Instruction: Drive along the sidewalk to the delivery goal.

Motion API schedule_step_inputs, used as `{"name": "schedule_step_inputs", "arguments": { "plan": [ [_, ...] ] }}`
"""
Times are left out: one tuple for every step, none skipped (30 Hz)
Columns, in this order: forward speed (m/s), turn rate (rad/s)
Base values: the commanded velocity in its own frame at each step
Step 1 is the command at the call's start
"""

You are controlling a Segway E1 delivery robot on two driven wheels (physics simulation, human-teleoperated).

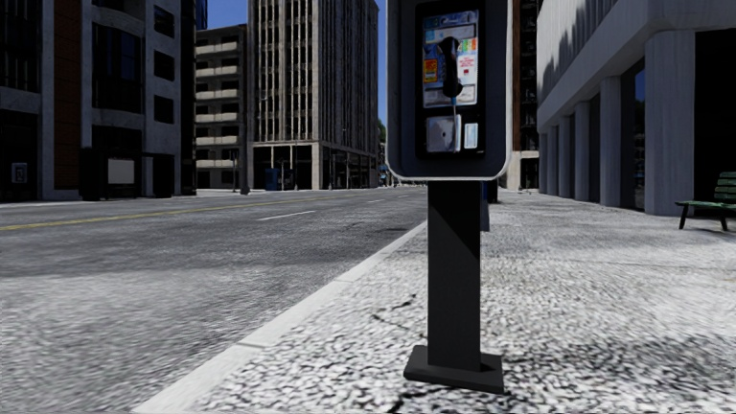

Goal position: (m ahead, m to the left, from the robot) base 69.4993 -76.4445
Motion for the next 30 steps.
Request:
{"name": "schedule_step_inputs", "arguments": {
  "plan": [
    [-0.24,-0.45],
    [-0.24,-0.45],
    [-0.24,-0.45],
    [-0.24,-0.45],
    [-0.24,-0.45],
    [-0.24,-0.45],
    [-0.24,-0.45],
    [-0.24,-0.45],
    [-0.24,-0.45],
    [-0.24,-0.45],
    [-0.24,-0.45],
    [-0.24,-0.45],
    [-0.24,-0.45],
    [-0.24,-0.45],
    [-0.23,-0.45],
    [-0.22,-0.45],
    [-0.22,-0.45],
    [-0.22,-0.45],
    [-0.22,-0.45],
    [-0.22,-0.45],
    [-0.22,-0.45],
    [-0.22,-0.45],
    [-0.22,-0.45],
    [-0.22,-0.45],
    [-0.22,-0.45],
    [-0.22,-0.45],
    [-0.22,-0.45],
    [-0.22,-0.45],
    [-0.22,-0.45],
    [-0.11,-0.45]
  ]
}}
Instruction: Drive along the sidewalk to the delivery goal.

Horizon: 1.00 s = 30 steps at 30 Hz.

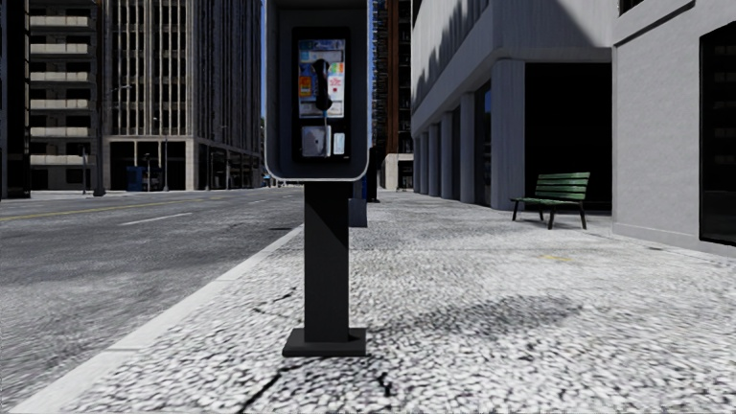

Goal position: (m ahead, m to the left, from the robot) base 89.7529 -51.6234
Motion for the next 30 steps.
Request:
{"name": "schedule_step_inputs", "arguments": {
  "plan": [
    [-0.11,-0.45],
    [0.0,-0.03],
    [0.0,0.0],
    [0.0,0.0],
    [0.0,0.0],
    [0.0,0.0],
    [0.0,0.0],
    [0.0,0.0],
    [0.0,0.0],
    [0.0,0.0],
    [0.0,0.0],
    [0.0,0.0],
    [0.0,0.0],
    [0.0,-0.06],
    [0.0,-0.06],
    [0.01,-0.13],
    [0.05,-0.18],
    [0.07,-0.26],
    [0.09,-0.3],
    [0.24,-0.31],
    [0.24,-0.31],
    [0.42,-0.32],
    [0.5,-0.37],
    [0.51,-0.41],
    [0.52,-0.5],
    [0.52,-0.54],
    [0.52,-0.54],
    [0.52,-0.56],
    [0.52,-0.56],
    [0.52,-0.56]
  ]
}}
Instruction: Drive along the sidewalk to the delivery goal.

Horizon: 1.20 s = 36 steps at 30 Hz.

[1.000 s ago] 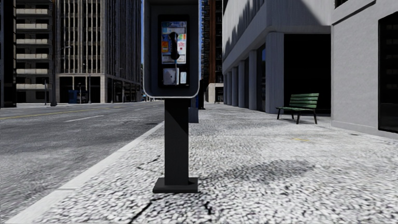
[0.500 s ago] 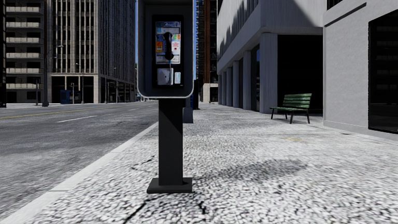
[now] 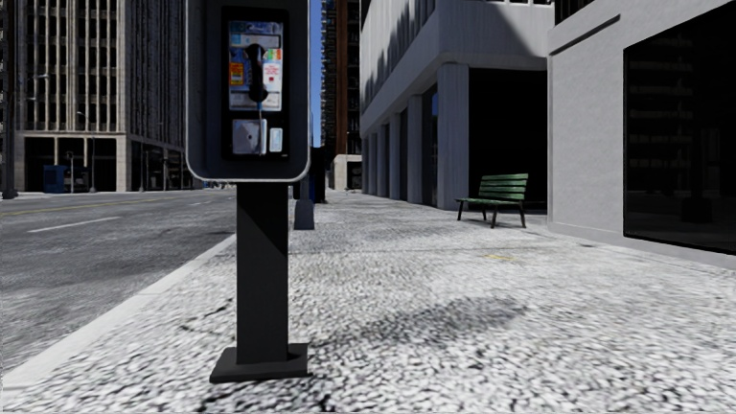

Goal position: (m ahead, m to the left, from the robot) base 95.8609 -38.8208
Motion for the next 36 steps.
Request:
{"name": "schedule_step_inputs", "arguments": {
  "plan": [
    [0.52,-0.56],
    [0.52,-0.56],
    [0.52,-0.56],
    [0.52,-0.56],
    [0.52,-0.56],
    [0.52,-0.56],
    [0.52,-0.56],
    [0.52,-0.56],
    [0.52,-0.56],
    [0.52,-0.56],
    [0.52,-0.56],
    [0.52,-0.56],
    [0.64,-0.54],
    [0.65,-0.54],
    [0.65,-0.54],
    [0.66,-0.54],
    [0.66,-0.54],
    [0.66,-0.54],
    [0.66,-0.54],
    [0.66,-0.54],
    [0.66,-0.54],
    [0.66,-0.53],
    [0.66,-0.43],
    [0.66,-0.43],
    [0.69,-0.3],
    [0.8,-0.16],
    [0.99,-0.03],
    [1.79,0.0],
    [2.0,0.0],
    [2.0,0.0],
    [2.0,0.0],
    [2.0,0.0],
    [2.0,0.0],
    [2.0,0.0],
    [2.0,0.0],
    [2.0,0.0]
  ]
}}
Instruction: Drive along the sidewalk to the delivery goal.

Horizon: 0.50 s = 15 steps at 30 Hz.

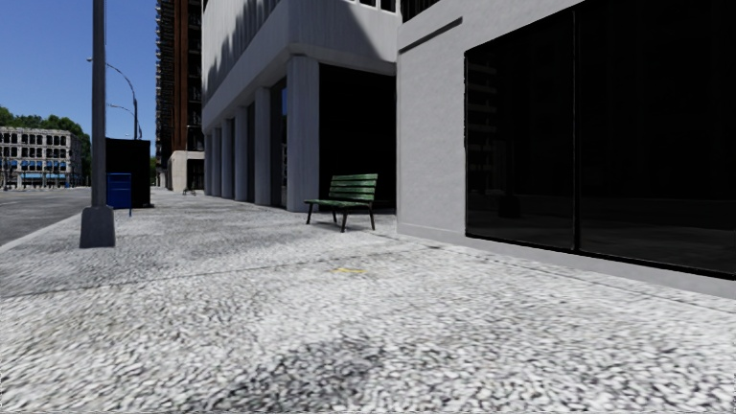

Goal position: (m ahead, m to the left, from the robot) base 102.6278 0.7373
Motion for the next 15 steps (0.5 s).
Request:
{"name": "schedule_step_inputs", "arguments": {
  "plan": [
    [2.0,0.0],
    [2.0,0.0],
    [2.0,0.0],
    [2.0,0.0],
    [2.0,0.0],
    [2.0,0.02],
    [2.0,0.07],
    [2.0,0.15],
    [2.0,0.15],
    [2.0,0.22],
    [2.0,0.26],
    [2.0,0.27],
    [2.0,0.31],
    [2.0,0.32],
    [2.0,0.33]
  ]
}}
